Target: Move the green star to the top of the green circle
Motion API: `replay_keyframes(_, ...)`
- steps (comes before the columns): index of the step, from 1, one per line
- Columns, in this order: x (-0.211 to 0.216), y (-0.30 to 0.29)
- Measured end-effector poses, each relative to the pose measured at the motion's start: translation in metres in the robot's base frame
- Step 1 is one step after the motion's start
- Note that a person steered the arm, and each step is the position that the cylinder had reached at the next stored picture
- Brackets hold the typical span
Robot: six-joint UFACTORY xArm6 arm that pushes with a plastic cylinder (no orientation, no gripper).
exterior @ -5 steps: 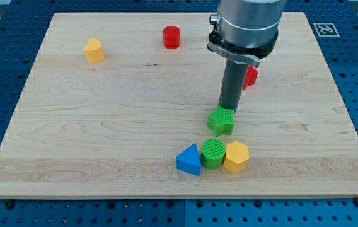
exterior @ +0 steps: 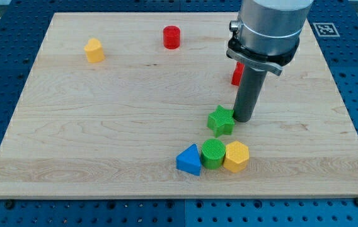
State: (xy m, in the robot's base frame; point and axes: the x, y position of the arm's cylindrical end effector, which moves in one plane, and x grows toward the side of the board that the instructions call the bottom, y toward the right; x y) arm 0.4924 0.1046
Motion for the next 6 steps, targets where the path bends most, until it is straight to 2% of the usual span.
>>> replay_keyframes(4, 0.001, -0.033)
replay_keyframes(6, 0.016, -0.04)
